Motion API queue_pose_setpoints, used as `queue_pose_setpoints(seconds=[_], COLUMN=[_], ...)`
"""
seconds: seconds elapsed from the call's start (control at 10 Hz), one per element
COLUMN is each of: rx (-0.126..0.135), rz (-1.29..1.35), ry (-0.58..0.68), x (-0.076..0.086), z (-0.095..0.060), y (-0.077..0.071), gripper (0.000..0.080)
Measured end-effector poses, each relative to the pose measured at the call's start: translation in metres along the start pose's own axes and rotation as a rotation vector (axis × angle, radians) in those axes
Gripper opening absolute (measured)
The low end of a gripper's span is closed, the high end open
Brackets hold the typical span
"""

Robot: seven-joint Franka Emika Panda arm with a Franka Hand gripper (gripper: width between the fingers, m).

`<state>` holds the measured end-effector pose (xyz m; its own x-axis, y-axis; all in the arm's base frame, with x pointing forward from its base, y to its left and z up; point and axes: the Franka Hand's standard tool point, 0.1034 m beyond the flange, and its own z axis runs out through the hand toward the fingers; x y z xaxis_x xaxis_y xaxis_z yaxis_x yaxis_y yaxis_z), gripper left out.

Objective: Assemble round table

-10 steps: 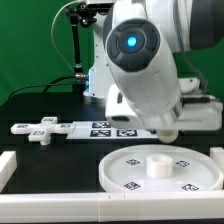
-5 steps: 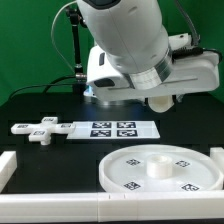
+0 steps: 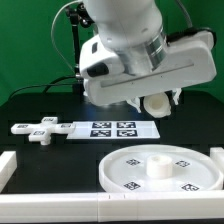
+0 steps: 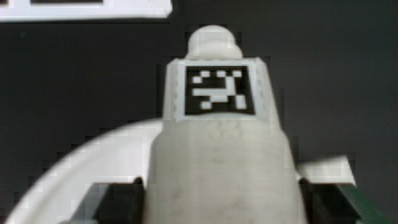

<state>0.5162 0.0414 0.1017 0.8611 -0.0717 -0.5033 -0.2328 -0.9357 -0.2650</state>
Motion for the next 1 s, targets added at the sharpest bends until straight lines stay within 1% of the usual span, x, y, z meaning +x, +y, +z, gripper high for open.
queue_pose_setpoints(seconds=[0.1, 0.2, 0.3, 0.5, 0.6, 0.7, 0.8, 0.9, 1.0], rx=[-0.014, -0.022, -0.033, -0.061, -0.082, -0.119, -0.174, -0.177, -0.182], rz=[-0.008, -0.005, -0.005, -0.01, -0.047, -0.099, -0.163, -0.164, -0.16], ry=[0.099, 0.146, 0.227, 0.395, 0.461, 0.514, 0.586, 0.661, 0.712], x=[0.007, 0.005, 0.011, 0.015, 0.019, 0.024, 0.032, 0.035, 0.036], z=[-0.007, -0.003, -0.006, -0.008, -0.013, -0.02, -0.027, -0.028, -0.028], y=[-0.004, -0.001, 0.001, 0.004, 0.006, 0.005, -0.002, -0.003, 0.001], gripper=[0.0409, 0.0409, 0.0409, 0.0409, 0.0409, 0.0409, 0.0409, 0.0409, 0.0409])
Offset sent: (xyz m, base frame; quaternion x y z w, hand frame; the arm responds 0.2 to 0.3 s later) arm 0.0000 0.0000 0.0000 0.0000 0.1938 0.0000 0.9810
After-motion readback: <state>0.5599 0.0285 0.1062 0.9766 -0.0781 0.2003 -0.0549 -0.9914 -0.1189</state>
